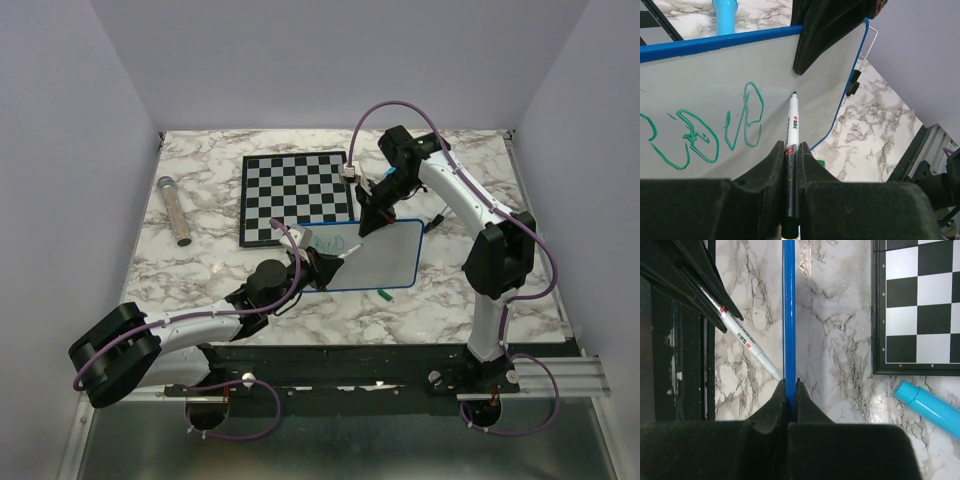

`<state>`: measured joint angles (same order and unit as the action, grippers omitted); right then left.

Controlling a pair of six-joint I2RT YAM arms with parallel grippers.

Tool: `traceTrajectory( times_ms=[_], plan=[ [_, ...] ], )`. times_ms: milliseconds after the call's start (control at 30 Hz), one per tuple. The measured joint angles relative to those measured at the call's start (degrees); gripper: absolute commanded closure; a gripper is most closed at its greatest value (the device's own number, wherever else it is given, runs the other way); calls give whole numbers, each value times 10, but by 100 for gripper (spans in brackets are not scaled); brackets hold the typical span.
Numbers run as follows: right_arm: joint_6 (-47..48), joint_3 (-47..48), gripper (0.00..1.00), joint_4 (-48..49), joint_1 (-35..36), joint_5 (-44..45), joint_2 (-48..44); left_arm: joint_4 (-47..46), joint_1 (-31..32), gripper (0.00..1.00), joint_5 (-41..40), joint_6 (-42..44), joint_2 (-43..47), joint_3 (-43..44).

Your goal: Write a sentence on the whiteboard

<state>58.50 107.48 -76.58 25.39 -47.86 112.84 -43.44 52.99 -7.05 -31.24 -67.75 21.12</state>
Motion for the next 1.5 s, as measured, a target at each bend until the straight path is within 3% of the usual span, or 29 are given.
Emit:
traceTrajectory(
  times_ms=[1500],
  plan=[
    [-1, 0, 99, 0, -2, -2, 2, 88, -8, 100, -10, -7, 52, -12]
  ],
)
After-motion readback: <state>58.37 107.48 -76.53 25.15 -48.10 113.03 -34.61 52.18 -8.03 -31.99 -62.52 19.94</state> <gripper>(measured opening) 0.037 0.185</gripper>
